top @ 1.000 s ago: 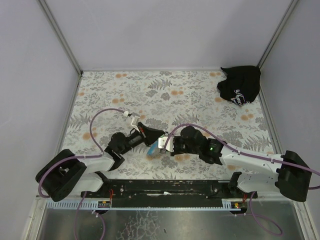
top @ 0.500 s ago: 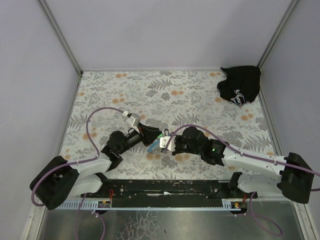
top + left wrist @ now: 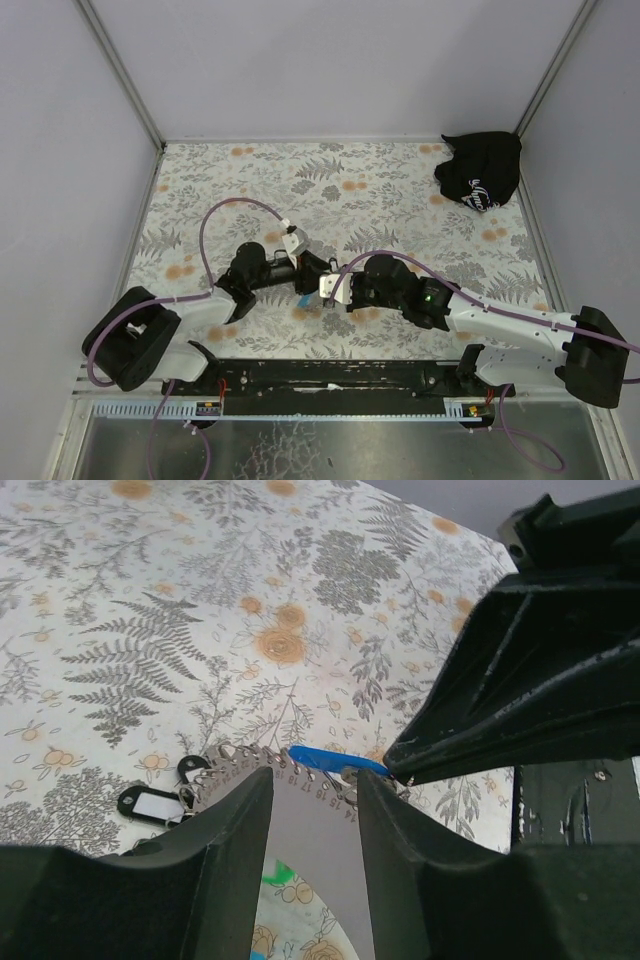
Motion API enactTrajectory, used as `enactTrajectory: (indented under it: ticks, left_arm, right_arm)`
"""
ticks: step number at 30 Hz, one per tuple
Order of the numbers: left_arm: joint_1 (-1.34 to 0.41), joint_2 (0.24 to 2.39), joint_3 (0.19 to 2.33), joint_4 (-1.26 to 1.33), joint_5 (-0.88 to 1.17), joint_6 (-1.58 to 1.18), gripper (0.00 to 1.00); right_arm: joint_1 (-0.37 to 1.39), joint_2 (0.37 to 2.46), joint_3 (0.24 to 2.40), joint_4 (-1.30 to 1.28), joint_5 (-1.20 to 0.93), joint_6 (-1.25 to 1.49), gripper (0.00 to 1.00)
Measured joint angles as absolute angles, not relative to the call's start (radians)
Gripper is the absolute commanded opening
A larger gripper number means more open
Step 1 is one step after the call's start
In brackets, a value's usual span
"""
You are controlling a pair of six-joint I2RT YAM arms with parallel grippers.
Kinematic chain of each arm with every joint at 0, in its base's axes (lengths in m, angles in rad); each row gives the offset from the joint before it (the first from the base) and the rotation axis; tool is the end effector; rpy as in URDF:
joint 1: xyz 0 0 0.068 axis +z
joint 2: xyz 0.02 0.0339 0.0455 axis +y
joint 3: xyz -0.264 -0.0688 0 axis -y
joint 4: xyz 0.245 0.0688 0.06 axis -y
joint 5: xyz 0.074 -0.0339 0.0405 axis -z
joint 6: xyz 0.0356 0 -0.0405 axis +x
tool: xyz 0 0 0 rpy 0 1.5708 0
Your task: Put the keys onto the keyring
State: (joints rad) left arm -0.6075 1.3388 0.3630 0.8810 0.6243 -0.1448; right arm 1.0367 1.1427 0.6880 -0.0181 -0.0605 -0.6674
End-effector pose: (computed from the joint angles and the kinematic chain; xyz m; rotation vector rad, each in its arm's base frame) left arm 0.1924 -0.1591 0.1914 0.8722 1.5347 -1.0742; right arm 0.1276 0.2200 0.2501 -1.5716 1.3244 0.2919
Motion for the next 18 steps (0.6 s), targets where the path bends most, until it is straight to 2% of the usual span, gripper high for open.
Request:
enactTrajectory:
  ticks: [18]
  left_arm:
    - [-0.582, 1.463, 0.433, 0.854, 0.856, -0.069, 0.38]
  right_arm:
    - [1.037, 1.134, 0.705, -0.07, -0.06, -0.686, 0.0]
